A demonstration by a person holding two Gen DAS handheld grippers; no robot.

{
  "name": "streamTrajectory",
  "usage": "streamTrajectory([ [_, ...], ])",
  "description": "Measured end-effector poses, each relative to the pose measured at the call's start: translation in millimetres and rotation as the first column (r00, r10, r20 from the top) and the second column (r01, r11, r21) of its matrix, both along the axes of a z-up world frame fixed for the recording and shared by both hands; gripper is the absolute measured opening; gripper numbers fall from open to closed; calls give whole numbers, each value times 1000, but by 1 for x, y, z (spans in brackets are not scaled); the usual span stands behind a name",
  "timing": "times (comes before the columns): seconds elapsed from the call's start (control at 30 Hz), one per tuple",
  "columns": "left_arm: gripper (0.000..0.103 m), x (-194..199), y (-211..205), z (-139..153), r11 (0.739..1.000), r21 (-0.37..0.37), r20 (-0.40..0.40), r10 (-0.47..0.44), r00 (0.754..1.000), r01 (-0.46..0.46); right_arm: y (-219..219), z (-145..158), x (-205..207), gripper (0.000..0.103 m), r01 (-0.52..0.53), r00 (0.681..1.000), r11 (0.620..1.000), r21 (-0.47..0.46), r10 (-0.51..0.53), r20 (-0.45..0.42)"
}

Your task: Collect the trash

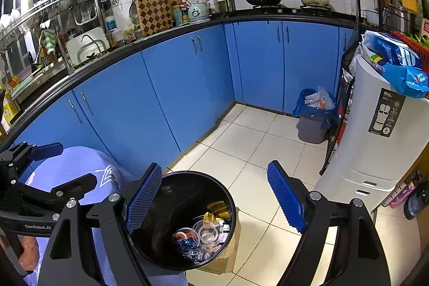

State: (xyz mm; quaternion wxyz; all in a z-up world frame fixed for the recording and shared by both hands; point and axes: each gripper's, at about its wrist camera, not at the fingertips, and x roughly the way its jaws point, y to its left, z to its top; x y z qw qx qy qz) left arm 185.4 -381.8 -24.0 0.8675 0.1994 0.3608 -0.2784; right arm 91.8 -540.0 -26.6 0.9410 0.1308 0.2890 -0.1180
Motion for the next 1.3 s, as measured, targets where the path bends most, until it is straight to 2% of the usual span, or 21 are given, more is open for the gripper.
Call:
streamTrajectory([
  [1.3,99,-2,-2,-1,1000,3,1,-13,1000,13,1,2,1,79,-7,1000,1000,-2,7,1],
])
